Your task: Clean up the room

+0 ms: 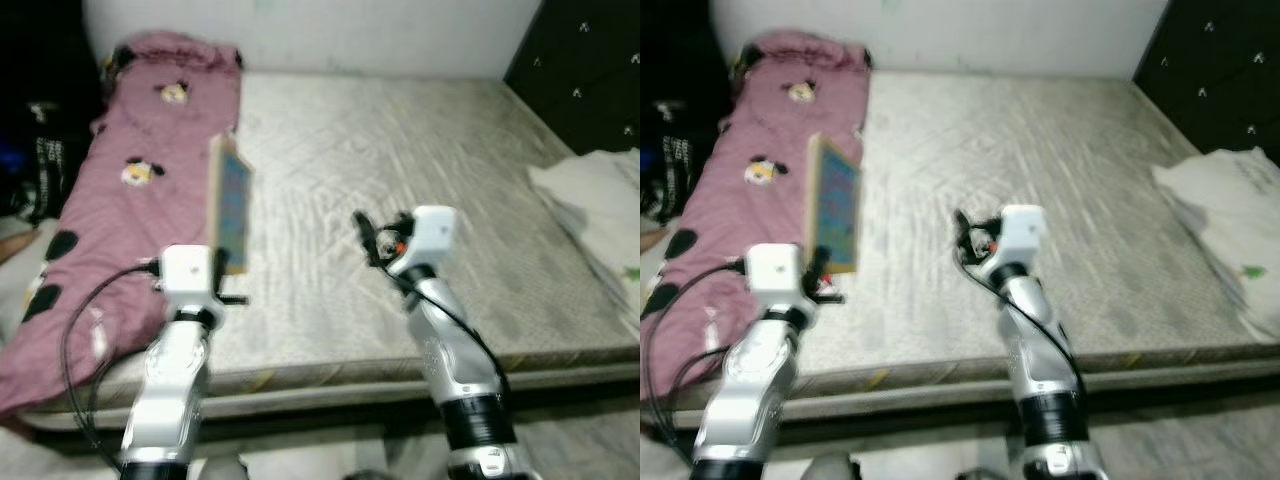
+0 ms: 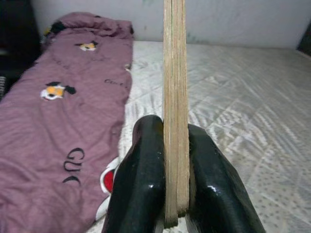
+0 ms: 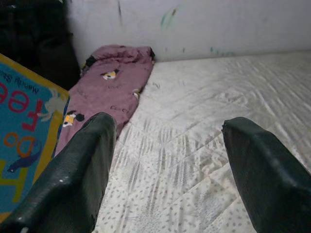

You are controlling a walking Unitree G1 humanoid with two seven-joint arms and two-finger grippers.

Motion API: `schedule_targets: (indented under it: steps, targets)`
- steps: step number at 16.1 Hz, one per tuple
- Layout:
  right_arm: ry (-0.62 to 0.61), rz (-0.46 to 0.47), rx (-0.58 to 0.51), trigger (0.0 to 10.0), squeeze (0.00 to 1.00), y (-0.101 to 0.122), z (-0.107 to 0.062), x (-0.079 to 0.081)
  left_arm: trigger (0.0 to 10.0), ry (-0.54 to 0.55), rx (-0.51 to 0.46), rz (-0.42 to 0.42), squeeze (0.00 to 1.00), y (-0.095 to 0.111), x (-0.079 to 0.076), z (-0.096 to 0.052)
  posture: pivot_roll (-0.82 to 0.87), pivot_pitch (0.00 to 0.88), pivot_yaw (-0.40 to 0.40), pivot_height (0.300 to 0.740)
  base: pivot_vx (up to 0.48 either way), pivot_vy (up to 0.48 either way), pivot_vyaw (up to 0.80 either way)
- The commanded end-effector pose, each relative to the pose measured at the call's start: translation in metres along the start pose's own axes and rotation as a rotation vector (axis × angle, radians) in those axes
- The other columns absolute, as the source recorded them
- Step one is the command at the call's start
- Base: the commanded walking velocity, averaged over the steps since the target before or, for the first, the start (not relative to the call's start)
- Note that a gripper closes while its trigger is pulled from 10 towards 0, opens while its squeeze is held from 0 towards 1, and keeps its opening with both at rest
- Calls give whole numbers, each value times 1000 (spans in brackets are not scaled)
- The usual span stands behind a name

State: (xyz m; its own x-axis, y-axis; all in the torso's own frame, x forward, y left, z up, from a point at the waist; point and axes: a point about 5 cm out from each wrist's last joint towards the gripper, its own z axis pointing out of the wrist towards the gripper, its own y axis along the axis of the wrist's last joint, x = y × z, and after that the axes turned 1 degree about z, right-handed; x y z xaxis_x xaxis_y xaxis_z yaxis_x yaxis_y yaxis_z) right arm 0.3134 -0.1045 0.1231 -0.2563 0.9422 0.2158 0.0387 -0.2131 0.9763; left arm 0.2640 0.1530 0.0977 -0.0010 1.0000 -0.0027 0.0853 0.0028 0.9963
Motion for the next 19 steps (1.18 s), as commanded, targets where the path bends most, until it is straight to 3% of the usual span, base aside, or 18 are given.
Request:
schedule_targets:
  steps: [1,16,19]
  targets:
    - [-43,-15,0,10000,0,1,-3,-13,10000,-38,-41,-19,0,9,-12,2,99,0,-65,740,0,-259,0]
    - [-28,-61,-16,10000,0,3,-2,-12,10000,-47,-75,-59,0,12,-14,3,92,0,-65,740,0,0,0]
    - [-29,-64,-21,10000,0,4,-2,-12,10000,-50,-77,-63,0,12,-14,4,92,0,-65,740,0,0,792]
